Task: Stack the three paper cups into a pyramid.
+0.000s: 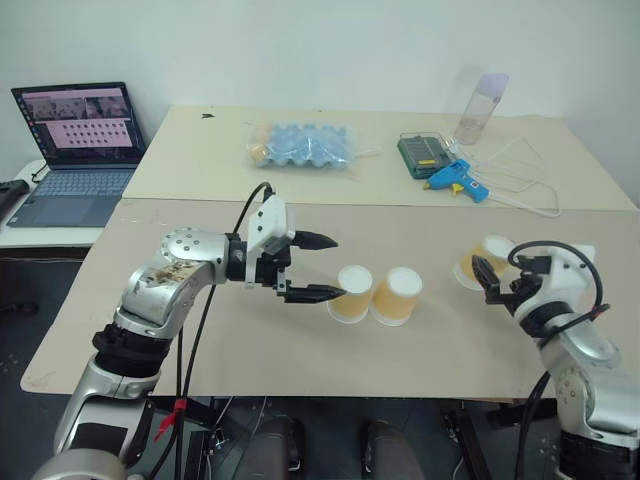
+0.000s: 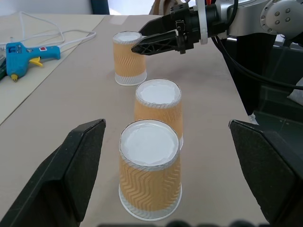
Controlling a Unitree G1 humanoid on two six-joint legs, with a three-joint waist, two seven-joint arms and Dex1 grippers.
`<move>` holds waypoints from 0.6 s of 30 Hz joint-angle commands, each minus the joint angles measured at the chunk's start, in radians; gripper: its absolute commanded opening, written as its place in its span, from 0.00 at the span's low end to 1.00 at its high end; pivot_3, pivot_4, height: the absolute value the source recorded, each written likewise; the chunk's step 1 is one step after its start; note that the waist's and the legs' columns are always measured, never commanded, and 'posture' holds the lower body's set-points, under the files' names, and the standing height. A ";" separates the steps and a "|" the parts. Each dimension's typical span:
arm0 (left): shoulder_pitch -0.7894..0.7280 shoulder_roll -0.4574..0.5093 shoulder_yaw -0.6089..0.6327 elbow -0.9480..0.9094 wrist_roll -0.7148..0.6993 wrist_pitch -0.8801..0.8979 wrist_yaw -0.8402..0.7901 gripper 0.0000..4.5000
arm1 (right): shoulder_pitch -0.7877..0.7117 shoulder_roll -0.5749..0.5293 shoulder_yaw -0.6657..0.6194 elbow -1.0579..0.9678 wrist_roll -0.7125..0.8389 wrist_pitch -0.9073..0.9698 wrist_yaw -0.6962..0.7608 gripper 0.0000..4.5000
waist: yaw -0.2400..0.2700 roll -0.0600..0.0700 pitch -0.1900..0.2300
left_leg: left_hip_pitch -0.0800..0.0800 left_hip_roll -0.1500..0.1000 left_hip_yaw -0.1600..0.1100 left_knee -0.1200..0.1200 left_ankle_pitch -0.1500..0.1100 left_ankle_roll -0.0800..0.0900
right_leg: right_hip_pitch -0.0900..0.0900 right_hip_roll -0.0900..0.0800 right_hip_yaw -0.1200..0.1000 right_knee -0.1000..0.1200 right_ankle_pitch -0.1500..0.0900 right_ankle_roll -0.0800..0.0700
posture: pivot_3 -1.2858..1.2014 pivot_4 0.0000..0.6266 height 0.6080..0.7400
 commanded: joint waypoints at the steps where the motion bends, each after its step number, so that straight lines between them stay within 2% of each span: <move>1: 0.004 0.010 0.028 -0.049 -0.014 0.002 0.011 0.98 | -0.054 -0.034 -0.009 0.045 -0.022 -0.054 0.002 1.00 | -0.001 0.000 0.000 | 0.000 0.000 0.000 0.000 0.000 0.000 | 0.000 0.000 0.000 0.000 0.000 0.000 | 0.52 0.24 1.00; 18: 0.015 0.015 0.031 -0.065 -0.017 0.007 0.034 0.98 | -0.187 -0.030 0.016 0.262 -0.052 -0.140 -0.001 1.00 | -0.001 0.000 0.000 | 0.000 0.000 0.001 0.000 0.002 0.003 | 0.000 0.001 0.000 0.000 0.000 0.000 | 0.52 0.24 1.00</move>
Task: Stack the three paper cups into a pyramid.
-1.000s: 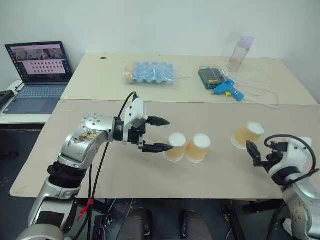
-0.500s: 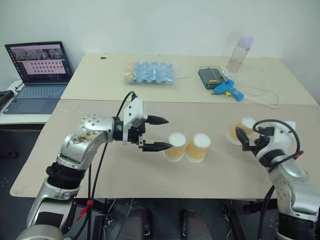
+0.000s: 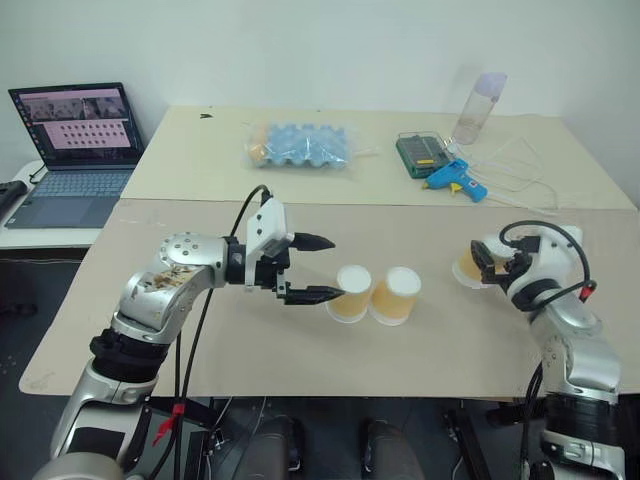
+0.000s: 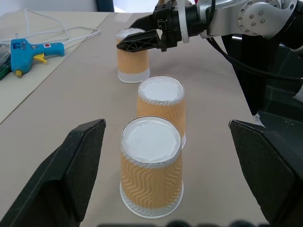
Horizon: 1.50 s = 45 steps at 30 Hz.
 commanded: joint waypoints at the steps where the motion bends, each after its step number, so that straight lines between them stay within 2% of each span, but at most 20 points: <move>1: -0.006 0.007 0.029 -0.038 -0.015 0.002 0.005 0.98 | -0.022 -0.011 -0.016 -0.004 0.005 -0.034 0.001 1.00 | 0.000 0.000 0.000 | 0.000 0.000 0.000 0.000 0.000 0.000 | 0.000 0.000 0.000 0.000 0.000 0.000 | 0.52 0.24 1.00; 2: -0.006 0.008 0.030 -0.037 -0.015 0.002 0.005 0.98 | -0.023 -0.011 -0.016 -0.003 0.007 -0.034 0.002 1.00 | -0.001 0.000 0.000 | 0.000 0.000 0.000 0.000 0.000 0.000 | 0.000 0.000 0.000 0.000 0.000 0.000 | 0.52 0.24 1.00; 6: -0.007 0.007 0.032 -0.039 -0.016 0.005 0.012 1.00 | -0.022 -0.009 -0.018 -0.011 0.011 -0.034 0.002 0.78 | -0.002 0.000 0.000 | 0.000 0.000 0.000 0.000 0.000 0.000 | 0.000 0.000 0.000 0.000 0.000 0.000 | 0.52 0.24 1.00; 8: -0.007 0.007 0.032 -0.037 -0.015 0.004 0.013 1.00 | -0.021 -0.007 -0.017 -0.018 0.019 -0.030 0.009 0.60 | -0.002 0.000 0.000 | 0.000 0.000 0.000 0.000 0.000 0.000 | 0.000 0.000 0.000 0.000 0.000 0.000 | 0.52 0.24 1.00; 9: -0.007 0.007 0.031 -0.035 -0.014 0.002 0.013 1.00 | -0.021 -0.006 -0.015 -0.023 0.021 -0.029 0.012 0.57 | -0.002 0.000 0.000 | 0.000 0.000 0.000 0.000 0.000 0.000 | 0.000 0.000 0.000 0.000 0.000 0.000 | 0.52 0.24 1.00; 17: -0.004 0.004 0.027 -0.036 -0.012 0.002 0.018 1.00 | -0.074 -0.025 -0.016 -0.163 0.091 0.038 0.026 0.57 | -0.003 0.000 0.000 | 0.000 0.000 0.000 0.000 0.000 0.000 | 0.000 0.000 0.000 0.001 0.000 0.000 | 0.52 0.24 1.00; 19: -0.002 0.002 0.027 -0.039 -0.013 0.004 0.022 1.00 | -0.147 -0.103 -0.031 -0.264 0.184 0.119 0.090 0.57 | -0.003 0.001 0.001 | 0.000 0.000 0.000 0.000 0.000 0.000 | 0.000 0.000 0.000 0.001 0.000 0.000 | 0.52 0.24 1.00; 22: -0.001 -0.001 0.027 -0.040 -0.012 0.003 0.027 1.00 | -0.230 -0.194 -0.044 -0.357 0.343 0.225 0.190 0.57 | -0.005 0.012 0.009 | -0.001 -0.001 0.001 0.001 0.000 0.000 | -0.002 -0.002 0.002 0.001 0.001 0.001 | 0.52 0.24 1.00; 24: 0.000 -0.003 0.025 -0.041 -0.013 0.003 0.028 1.00 | -0.262 -0.263 -0.013 -0.399 0.410 0.257 0.287 0.57 | -0.003 0.010 0.007 | 0.000 0.001 0.001 0.001 0.000 0.002 | -0.001 0.000 0.001 0.000 0.004 0.007 | 0.52 0.24 1.00; 27: 0.000 -0.006 0.024 -0.041 -0.014 0.003 0.030 1.00 | -0.326 -0.332 0.028 -0.417 0.498 0.291 0.397 0.57 | 0.001 0.007 0.007 | 0.000 0.005 0.000 0.001 0.000 0.001 | 0.000 0.004 -0.002 0.000 0.004 0.006 | 0.52 0.24 1.00; 31: 0.002 -0.010 0.022 -0.042 -0.015 0.003 0.032 1.00 | -0.389 -0.379 0.101 -0.424 0.579 0.327 0.526 0.57 | 0.001 0.006 0.007 | 0.000 0.003 0.001 0.002 -0.001 0.002 | 0.000 0.002 0.000 -0.001 0.003 0.005 | 0.52 0.24 1.00; 32: 0.003 -0.011 0.021 -0.043 -0.015 0.003 0.032 1.00 | -0.400 -0.385 0.129 -0.427 0.585 0.328 0.555 0.57 | 0.001 0.006 0.007 | 0.000 0.003 0.001 0.002 -0.001 0.002 | 0.000 0.000 0.001 -0.001 0.001 0.000 | 0.52 0.24 1.00; 36: 0.005 -0.014 0.022 -0.044 -0.017 0.003 0.035 1.00 | -0.410 -0.400 0.252 -0.403 0.529 0.301 0.653 0.57 | 0.002 0.006 0.007 | 0.000 0.003 0.001 0.002 -0.001 0.003 | 0.000 -0.001 0.000 -0.001 0.001 0.000 | 0.52 0.24 1.00; 45: 0.014 -0.007 0.031 -0.063 -0.023 0.017 0.046 1.00 | -0.385 -0.384 0.352 -0.337 0.411 0.227 0.724 0.57 | 0.003 0.006 0.007 | -0.001 0.002 0.001 0.002 -0.002 0.002 | -0.001 -0.003 0.000 0.000 0.001 0.000 | 0.52 0.24 1.00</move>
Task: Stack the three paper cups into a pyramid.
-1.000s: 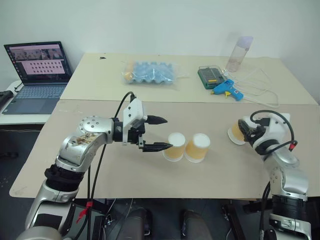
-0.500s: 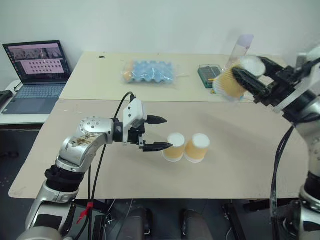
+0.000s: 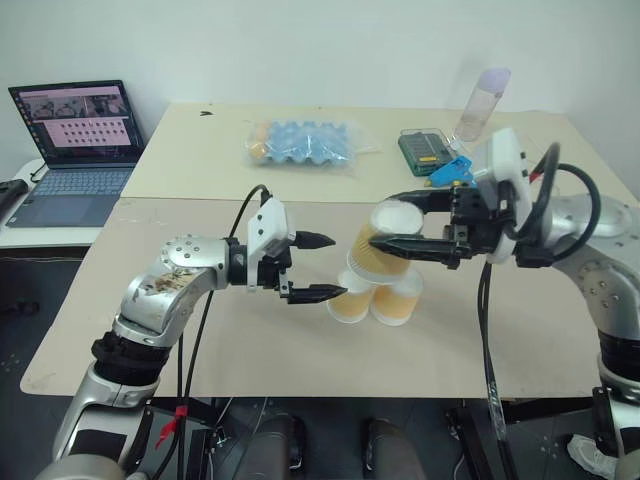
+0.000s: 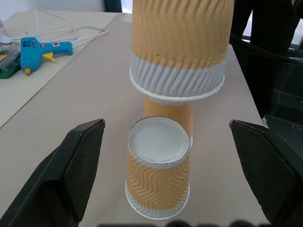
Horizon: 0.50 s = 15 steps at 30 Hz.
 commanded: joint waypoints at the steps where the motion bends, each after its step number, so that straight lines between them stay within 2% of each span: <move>1: -0.001 0.006 0.029 -0.048 -0.021 0.004 0.004 1.00 | -0.002 0.004 0.004 0.022 -0.047 -0.057 0.024 0.57 | 0.000 0.000 0.000 | 0.000 0.000 0.000 0.000 0.000 0.000 | 0.000 0.000 0.000 0.000 0.000 0.000 | 0.52 0.24 1.00; 15: -0.002 0.016 0.036 -0.052 -0.018 0.015 0.002 1.00 | 0.021 0.041 0.015 0.050 -0.122 -0.083 0.030 0.57 | 0.000 0.000 0.000 | 0.000 0.000 0.000 0.000 -0.002 -0.004 | 0.000 0.000 0.000 0.000 0.002 0.003 | 0.52 0.24 1.00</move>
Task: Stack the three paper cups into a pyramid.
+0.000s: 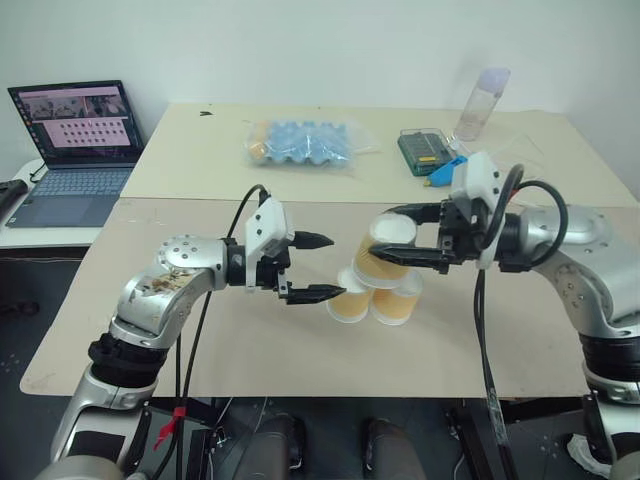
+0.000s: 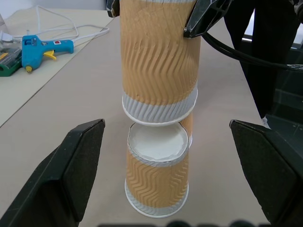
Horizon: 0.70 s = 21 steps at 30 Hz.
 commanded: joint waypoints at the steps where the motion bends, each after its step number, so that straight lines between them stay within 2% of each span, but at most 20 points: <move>1: -0.008 0.009 0.025 -0.030 -0.016 0.001 -0.002 1.00 | 0.001 0.006 -0.015 -0.018 -0.009 -0.024 0.001 0.57 | 0.000 0.000 0.000 | 0.000 0.000 0.000 0.000 0.000 0.000 | 0.000 0.000 0.000 0.000 0.000 0.000 | 0.52 0.24 1.00; 6: -0.007 0.012 0.025 -0.031 -0.016 0.000 -0.003 1.00 | 0.006 0.012 -0.017 -0.018 -0.018 -0.024 -0.002 0.57 | 0.000 0.000 0.000 | 0.000 0.000 0.000 0.000 0.000 0.000 | 0.000 0.000 0.000 0.000 0.002 0.004 | 0.52 0.24 1.00; 8: -0.008 0.012 0.025 -0.030 -0.016 0.000 -0.002 1.00 | 0.007 0.013 -0.017 -0.017 -0.026 -0.027 -0.004 0.78 | 0.000 0.000 0.000 | 0.000 0.000 0.000 0.000 0.000 0.000 | 0.000 0.000 0.000 0.000 0.002 0.004 | 0.52 0.24 1.00; 9: -0.008 0.012 0.025 -0.029 -0.016 0.001 -0.002 1.00 | 0.007 0.013 -0.018 -0.015 -0.032 -0.033 -0.005 0.80 | 0.000 0.000 0.000 | 0.000 0.000 0.000 0.000 0.000 0.000 | 0.000 0.000 0.000 0.000 0.002 0.004 | 0.52 0.24 1.00; 11: -0.008 0.012 0.024 -0.028 -0.016 0.000 -0.002 1.00 | 0.007 0.015 -0.020 -0.011 -0.036 -0.036 -0.007 0.98 | 0.000 0.000 0.000 | 0.000 0.000 0.000 0.000 0.000 0.000 | 0.000 0.000 0.000 0.000 0.002 0.004 | 0.52 0.24 1.00; 21: -0.016 0.007 0.022 -0.020 -0.013 -0.004 -0.002 1.00 | -0.003 0.006 -0.043 -0.026 -0.024 -0.019 -0.005 0.99 | 0.000 0.000 0.000 | 0.000 0.000 0.000 0.000 0.000 0.000 | 0.000 0.000 0.000 0.000 0.002 0.004 | 0.52 0.24 1.00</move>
